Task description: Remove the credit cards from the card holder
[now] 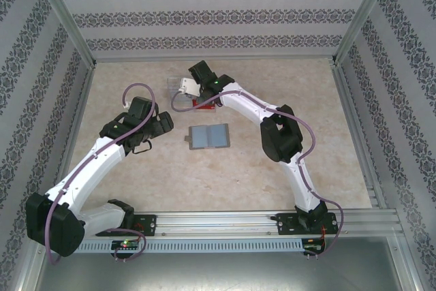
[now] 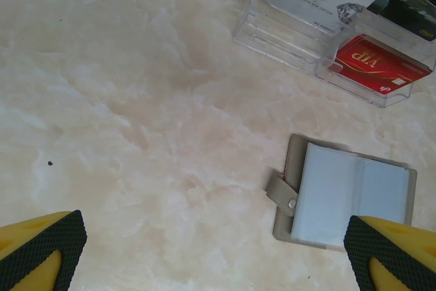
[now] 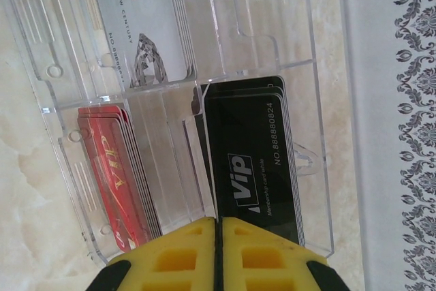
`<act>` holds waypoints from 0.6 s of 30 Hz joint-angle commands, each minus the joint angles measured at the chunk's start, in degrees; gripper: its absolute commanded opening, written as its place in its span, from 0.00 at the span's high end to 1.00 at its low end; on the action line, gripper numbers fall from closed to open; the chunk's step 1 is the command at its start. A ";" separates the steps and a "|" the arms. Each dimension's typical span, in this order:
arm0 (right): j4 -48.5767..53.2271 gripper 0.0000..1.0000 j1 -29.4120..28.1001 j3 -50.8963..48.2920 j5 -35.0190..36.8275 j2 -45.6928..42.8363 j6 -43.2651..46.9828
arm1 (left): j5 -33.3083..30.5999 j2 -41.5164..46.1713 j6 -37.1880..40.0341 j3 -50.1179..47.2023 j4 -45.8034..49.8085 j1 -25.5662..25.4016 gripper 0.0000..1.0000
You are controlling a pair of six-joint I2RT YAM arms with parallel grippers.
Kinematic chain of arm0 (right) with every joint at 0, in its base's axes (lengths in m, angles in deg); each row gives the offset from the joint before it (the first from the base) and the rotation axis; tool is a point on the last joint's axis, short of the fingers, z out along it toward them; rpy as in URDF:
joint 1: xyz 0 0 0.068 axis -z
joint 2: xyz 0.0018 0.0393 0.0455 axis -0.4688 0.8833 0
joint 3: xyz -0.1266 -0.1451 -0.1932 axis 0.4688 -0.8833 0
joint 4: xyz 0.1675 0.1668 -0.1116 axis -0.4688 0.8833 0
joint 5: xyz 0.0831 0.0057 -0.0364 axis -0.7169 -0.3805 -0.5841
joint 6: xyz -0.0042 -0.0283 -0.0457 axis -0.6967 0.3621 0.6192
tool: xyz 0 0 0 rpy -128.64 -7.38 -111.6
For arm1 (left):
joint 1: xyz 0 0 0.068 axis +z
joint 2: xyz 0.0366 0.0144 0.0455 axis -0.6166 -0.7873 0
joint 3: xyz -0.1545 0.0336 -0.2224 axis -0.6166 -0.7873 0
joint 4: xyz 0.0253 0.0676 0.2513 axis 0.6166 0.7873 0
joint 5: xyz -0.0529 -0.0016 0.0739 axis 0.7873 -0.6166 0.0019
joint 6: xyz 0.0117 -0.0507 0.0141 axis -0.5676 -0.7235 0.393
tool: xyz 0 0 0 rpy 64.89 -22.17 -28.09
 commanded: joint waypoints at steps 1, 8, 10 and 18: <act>-1.12 0.85 0.81 1.99 2.45 1.87 -2.82 | -0.18 0.02 -0.56 0.61 1.31 0.85 0.00; -5.31 0.77 1.15 3.75 9.56 2.63 -5.19 | 0.33 0.14 -0.31 0.46 1.13 1.07 0.00; -6.23 0.76 1.31 4.34 11.53 2.86 -6.09 | 0.52 0.21 -0.22 0.34 1.00 1.05 0.00; -5.38 0.76 1.94 4.89 12.86 1.08 -11.49 | 1.60 0.15 -0.23 -0.10 0.43 1.14 0.00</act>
